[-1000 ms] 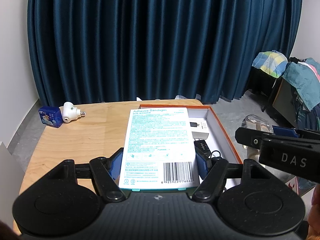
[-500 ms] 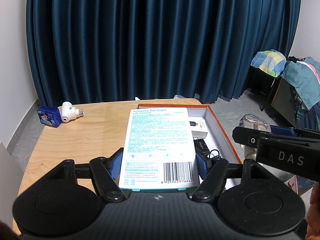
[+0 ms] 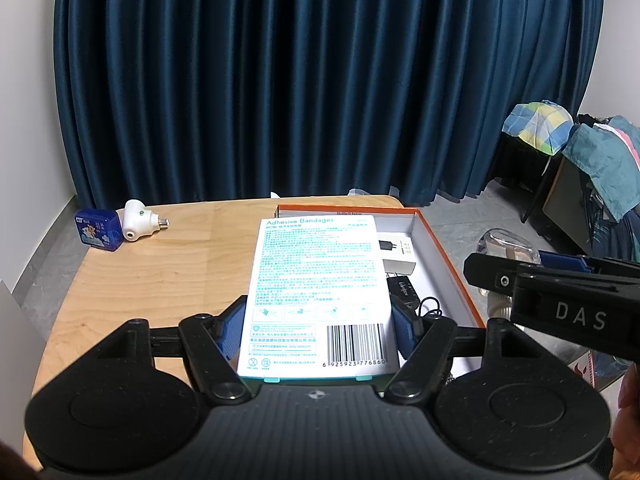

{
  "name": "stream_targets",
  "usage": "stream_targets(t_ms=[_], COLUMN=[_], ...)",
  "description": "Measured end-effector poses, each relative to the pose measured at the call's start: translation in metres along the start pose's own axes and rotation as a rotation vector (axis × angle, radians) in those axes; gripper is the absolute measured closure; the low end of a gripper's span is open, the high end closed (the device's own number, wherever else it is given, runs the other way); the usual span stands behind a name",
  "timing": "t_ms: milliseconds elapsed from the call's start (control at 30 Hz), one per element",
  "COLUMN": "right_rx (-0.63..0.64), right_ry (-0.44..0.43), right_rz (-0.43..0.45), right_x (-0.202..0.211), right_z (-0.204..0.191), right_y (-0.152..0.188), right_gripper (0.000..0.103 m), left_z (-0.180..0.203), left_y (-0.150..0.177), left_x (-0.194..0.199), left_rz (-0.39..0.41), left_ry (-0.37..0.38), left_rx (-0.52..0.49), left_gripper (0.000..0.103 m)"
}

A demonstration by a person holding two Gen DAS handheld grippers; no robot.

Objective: Organize rigid objects
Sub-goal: 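Hold the bandage box and glass bottle above the tray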

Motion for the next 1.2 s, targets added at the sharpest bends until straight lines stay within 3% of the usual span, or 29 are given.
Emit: stream_targets(t_ms=[1200], right_rx=[0.0], right_ry=[0.003], right_rz=[0.005], right_x=[0.0032], right_z=[0.0014], right_y=[-0.001], right_gripper=[0.039], left_z=[-0.0018], left_y=[-0.0015], left_x=[-0.0018], left_rz=[0.005], left_ry=[0.013], left_rx=[-0.016], left_gripper=[0.032])
Point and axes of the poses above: each gripper's, at about its wrist camera, not at the fingertips, and x roughly against the way its jaws point, z to its right, y to its underside, the point moved 6 cm from there along -x, roughly the way its jaws point, and after that the axes turned 1 degree about -z, right-handed, at the moved point
